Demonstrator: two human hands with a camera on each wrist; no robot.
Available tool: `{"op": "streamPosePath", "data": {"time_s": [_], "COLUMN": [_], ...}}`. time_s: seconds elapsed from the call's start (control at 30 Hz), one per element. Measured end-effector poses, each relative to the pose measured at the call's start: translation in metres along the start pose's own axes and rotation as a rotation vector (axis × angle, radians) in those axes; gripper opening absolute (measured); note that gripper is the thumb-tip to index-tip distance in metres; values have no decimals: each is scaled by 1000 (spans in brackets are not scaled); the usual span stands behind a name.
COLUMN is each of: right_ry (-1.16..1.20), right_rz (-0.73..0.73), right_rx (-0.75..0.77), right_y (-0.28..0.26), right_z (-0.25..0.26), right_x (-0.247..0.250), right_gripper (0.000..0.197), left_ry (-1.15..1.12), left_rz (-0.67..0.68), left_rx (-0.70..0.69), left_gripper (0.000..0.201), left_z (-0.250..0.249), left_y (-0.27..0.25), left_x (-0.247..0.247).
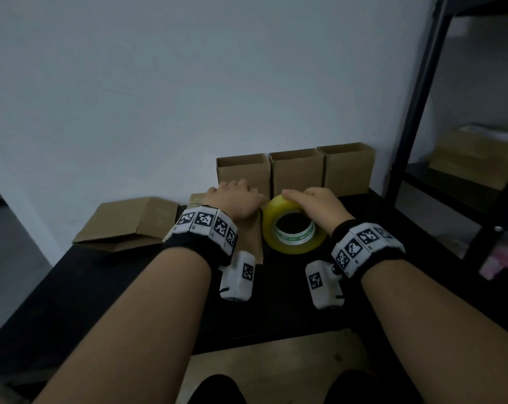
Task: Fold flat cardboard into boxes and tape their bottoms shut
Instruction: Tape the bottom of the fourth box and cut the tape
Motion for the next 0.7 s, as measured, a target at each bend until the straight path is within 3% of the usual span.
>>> {"op": "streamPosePath", "data": {"time_s": [0.27,0.43,0.53,0.63,0.7], "right_ry": [-504,-506,-440,-364,-332], "right_rz": [12,34,-26,-59,-56], "right_rx": [51,83,94,112,126], "right_y": [9,7,8,7,5], "right_z": [22,28,25,21,18], "right_x": [-4,-9,-1,4,6], "right_gripper": [44,42,39,35,36], "left_ry": [14,19,3,-84,-122], "left_rz": [-1,35,18,-86,-205], "left_rx": [63,125,139,90,-35], "left_gripper": [60,63,62,51,37], "left_z": [-3,-7,-10,-11,-16], "left_y": [2,5,3,0,-2], "left_x": [-2,-2,-2,-1,-1]}}
Point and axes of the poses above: each hand's wrist, its own y-axis towards the middle knuckle, its own x-axis out of the back of the hand, z = x × y, the point moved 3 cm from there along y, towards the middle knuckle, and after that the axes turned 3 degrees about y, right-handed, at the moved point
